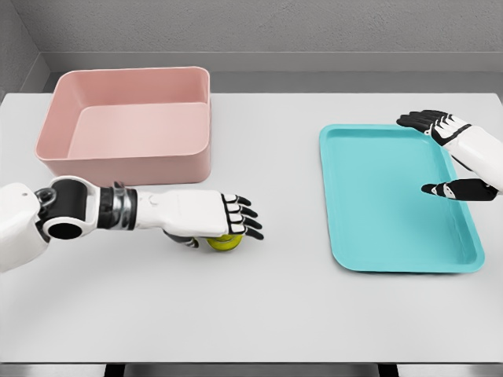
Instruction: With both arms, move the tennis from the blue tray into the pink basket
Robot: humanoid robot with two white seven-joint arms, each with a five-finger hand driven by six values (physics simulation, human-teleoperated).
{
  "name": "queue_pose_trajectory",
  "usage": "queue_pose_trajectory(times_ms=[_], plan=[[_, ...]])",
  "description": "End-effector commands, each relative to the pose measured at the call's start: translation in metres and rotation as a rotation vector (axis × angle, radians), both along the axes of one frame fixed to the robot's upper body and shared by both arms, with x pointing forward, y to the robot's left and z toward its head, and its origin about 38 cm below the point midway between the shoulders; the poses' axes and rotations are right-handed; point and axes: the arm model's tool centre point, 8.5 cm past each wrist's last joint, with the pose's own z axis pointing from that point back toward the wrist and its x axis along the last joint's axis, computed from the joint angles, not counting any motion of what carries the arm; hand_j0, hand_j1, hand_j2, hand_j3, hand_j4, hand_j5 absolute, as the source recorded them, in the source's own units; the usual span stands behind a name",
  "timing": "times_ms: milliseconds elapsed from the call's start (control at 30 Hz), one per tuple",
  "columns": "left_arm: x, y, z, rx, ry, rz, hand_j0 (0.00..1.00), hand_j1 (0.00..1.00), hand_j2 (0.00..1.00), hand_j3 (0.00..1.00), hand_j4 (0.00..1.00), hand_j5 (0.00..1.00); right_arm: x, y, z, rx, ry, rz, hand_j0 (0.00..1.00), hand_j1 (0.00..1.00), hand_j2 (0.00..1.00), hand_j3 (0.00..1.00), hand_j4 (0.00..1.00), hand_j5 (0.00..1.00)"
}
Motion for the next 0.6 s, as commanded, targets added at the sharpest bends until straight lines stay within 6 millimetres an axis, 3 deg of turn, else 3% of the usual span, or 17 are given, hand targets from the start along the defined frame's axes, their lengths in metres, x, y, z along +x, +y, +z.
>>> queue_pose_trajectory(times_ms=[0, 333, 467, 567], plan=[[0.002, -0.002, -0.002, -0.005, 0.008, 0.005, 1.00, 1.00, 1.00, 1.00, 1.00, 1.00, 0.000, 0.000, 0.001, 0.007, 0.001, 0.001, 1.00, 1.00, 1.00, 1.00, 1.00, 1.00], [0.008, 0.002, -0.007, 0.002, 0.019, 0.029, 1.00, 1.00, 1.00, 1.00, 1.00, 1.00, 0.000, 0.000, 0.000, 0.008, 0.002, 0.000, 1.00, 1.00, 1.00, 1.00, 1.00, 1.00], [0.008, 0.002, -0.007, 0.006, 0.017, 0.028, 0.89, 0.89, 0.89, 0.89, 0.89, 0.89, 0.000, 0.000, 0.000, 0.008, 0.002, 0.000, 1.00, 1.00, 1.00, 1.00, 1.00, 1.00], [0.003, -0.004, -0.014, 0.019, 0.033, 0.007, 0.86, 0.86, 0.86, 0.86, 0.86, 0.86, 0.000, 0.000, 0.001, 0.007, 0.001, 0.001, 1.00, 1.00, 1.00, 1.00, 1.00, 1.00]])
